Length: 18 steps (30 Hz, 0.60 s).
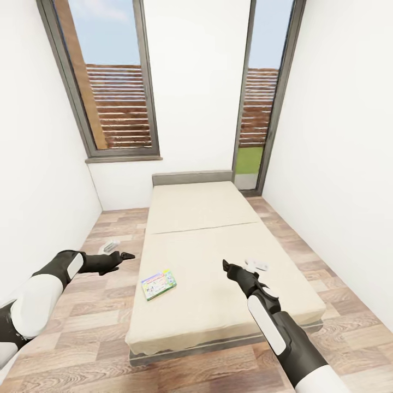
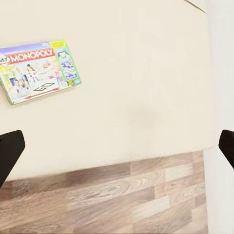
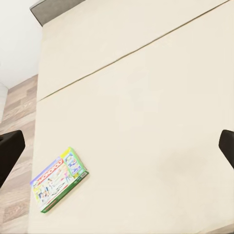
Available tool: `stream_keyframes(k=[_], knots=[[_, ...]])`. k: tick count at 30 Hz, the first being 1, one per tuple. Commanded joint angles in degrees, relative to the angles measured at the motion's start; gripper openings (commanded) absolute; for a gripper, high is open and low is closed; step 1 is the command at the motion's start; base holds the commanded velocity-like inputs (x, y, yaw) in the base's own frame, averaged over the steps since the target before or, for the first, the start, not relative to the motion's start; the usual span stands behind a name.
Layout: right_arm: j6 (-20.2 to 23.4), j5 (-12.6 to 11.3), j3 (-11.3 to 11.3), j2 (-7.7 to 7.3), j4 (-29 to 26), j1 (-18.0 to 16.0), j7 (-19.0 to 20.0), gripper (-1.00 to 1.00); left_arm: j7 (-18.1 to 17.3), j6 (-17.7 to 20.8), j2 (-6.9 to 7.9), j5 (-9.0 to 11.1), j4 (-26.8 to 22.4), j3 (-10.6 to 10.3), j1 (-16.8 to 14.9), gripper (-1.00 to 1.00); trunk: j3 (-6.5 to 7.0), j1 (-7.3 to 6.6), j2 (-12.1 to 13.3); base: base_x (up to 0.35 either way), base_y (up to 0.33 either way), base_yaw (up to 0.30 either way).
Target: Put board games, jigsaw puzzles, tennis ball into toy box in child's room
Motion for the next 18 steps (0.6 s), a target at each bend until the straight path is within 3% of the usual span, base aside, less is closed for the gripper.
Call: stream_keyframes(k=[1, 18], knots=[[0.15, -0.35, 0.13, -0.06, -0.09, -0.04, -0.46, 1.00, -0.34, 0.32, -0.03, -0.61, -0.07, 0.48, -0.06, 1.00, -0.13, 0.04, -0.13, 0.002, 0.000, 0.043], [0.17, -0.38, 0.22, -0.17, 0.44, -0.03, -0.45, 1.00, -0.34, 0.32, -0.06, -0.62, -0.04, 0.48, -0.06, 1.00, -0.13, 0.04, -0.13, 0.000, 0.000, 0.007]])
